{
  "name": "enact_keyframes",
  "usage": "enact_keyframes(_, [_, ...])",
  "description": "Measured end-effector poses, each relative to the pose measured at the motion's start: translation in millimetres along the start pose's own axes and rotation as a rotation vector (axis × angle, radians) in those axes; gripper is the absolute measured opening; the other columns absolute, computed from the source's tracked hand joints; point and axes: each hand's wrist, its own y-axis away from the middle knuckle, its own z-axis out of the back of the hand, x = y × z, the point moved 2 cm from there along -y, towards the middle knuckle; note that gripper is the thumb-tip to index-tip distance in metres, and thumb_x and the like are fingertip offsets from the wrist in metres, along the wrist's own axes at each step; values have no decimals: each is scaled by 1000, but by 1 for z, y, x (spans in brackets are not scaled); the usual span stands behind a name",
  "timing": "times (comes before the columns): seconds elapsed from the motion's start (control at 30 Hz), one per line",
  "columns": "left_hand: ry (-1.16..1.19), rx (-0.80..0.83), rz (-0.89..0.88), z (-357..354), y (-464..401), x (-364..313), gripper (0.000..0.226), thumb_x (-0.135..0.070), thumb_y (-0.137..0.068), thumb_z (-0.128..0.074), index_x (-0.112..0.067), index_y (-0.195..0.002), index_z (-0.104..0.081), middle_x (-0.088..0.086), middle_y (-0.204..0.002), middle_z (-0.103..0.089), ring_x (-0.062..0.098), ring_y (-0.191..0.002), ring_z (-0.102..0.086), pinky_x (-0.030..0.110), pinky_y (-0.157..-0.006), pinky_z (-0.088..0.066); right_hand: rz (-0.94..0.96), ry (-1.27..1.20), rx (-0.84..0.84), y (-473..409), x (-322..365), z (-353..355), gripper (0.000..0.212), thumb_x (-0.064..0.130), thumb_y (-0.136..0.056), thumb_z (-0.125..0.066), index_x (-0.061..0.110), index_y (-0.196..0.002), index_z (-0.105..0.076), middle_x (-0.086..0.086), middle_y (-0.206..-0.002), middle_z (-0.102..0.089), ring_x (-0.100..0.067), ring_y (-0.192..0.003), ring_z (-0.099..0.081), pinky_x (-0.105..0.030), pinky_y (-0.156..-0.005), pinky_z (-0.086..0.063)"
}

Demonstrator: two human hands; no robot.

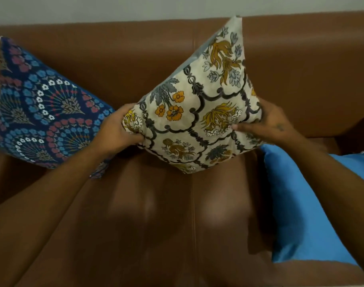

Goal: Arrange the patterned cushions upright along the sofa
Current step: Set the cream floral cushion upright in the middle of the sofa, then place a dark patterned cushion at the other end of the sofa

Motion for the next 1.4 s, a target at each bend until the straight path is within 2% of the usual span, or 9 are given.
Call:
enact_keyframes(0.13, [-29, 63, 68, -5, -7, -3, 83, -33, -55, -83, -32, -135, -61, -4, -115, -73, 2, -100, -70, 22, -80, -56, -4, 35, 31, -1, 8, 19, 66, 53, -66, -90, 35, -124, -65, 23, -107, -70, 8, -96, -65, -19, -85, -48])
enact_keyframes(0.23, [-66, 46, 109, -15, -4, 9, 80, -21, -62, -85, -24, -138, -61, 6, -116, -74, 25, -99, -74, 44, -83, -63, 1, 67, 50, -8, 6, 5, 61, 39, -72, -91, 21, -125, -67, 8, -111, -71, -13, -101, -68, -25, -88, -50])
enact_keyframes(0.43, [-162, -30, 78, -29, 0, 9, 68, -10, -72, -84, -16, -136, -62, 3, -115, -71, 30, -106, -69, 39, -89, -55, -29, 58, 23, -11, 2, 2, 69, 43, -70, -92, 20, -128, -61, 9, -110, -66, -11, -98, -64, -26, -84, -51])
enact_keyframes(0.57, [-471, -169, 127, -31, 34, -9, 72, -33, -76, -79, -21, -142, -53, 14, -140, -54, 36, -131, -50, 57, -97, -51, -60, 69, -110, 47, -31, 28, 79, 46, -72, -91, 26, -139, -54, 14, -120, -60, -2, -105, -58, -7, -84, -40])
enact_keyframes(0.67, [-600, -291, -50, -68, 83, -32, 78, -33, -76, -79, -18, -145, -44, 16, -149, -40, 38, -137, -35, 62, -92, -52, -127, 190, -216, 135, -101, 57, 69, 34, -77, -89, 19, -137, -58, 0, -128, -65, -15, -114, -61, -28, -98, -46])
enact_keyframes(0.9, [-667, 225, -466, -298, 141, -88, 98, -25, -73, -84, -6, -157, -37, 27, -162, -37, 48, -138, -50, 61, -99, -54, -449, 381, -67, 294, -280, 126, 76, -17, -69, -73, 3, -140, -54, -26, -131, -55, -48, -121, -55, -42, -107, -40])
enact_keyframes(1.2, [-618, 212, -729, -459, 91, -116, 71, -8, -94, -65, -4, -156, -32, 39, -156, -37, 60, -137, -46, 70, -107, -43, -187, 722, 316, 330, -358, 143, 97, 6, -89, -58, 18, -164, 3, -25, -166, -16, -48, -134, -47, -46, -90, -55])
enact_keyframes(1.3, [-603, 204, -698, -468, 88, -122, 60, -4, -100, -51, -8, -157, -34, 35, -159, -35, 57, -142, -41, 65, -107, -47, -296, 628, 334, 314, -363, 140, 119, 1, -84, -63, 32, -157, 25, -20, -169, -2, -44, -104, -63, -38, -71, -53])
enact_keyframes(1.4, [-487, 363, -415, -452, 88, -125, 88, 4, -88, -69, -17, -163, -27, 24, -170, -20, 46, -155, -25, 57, -121, -33, -338, 201, 327, 305, -354, 144, 136, -8, -71, -78, 24, -161, 18, -11, -169, -10, -37, -134, -52, -30, -106, -48])
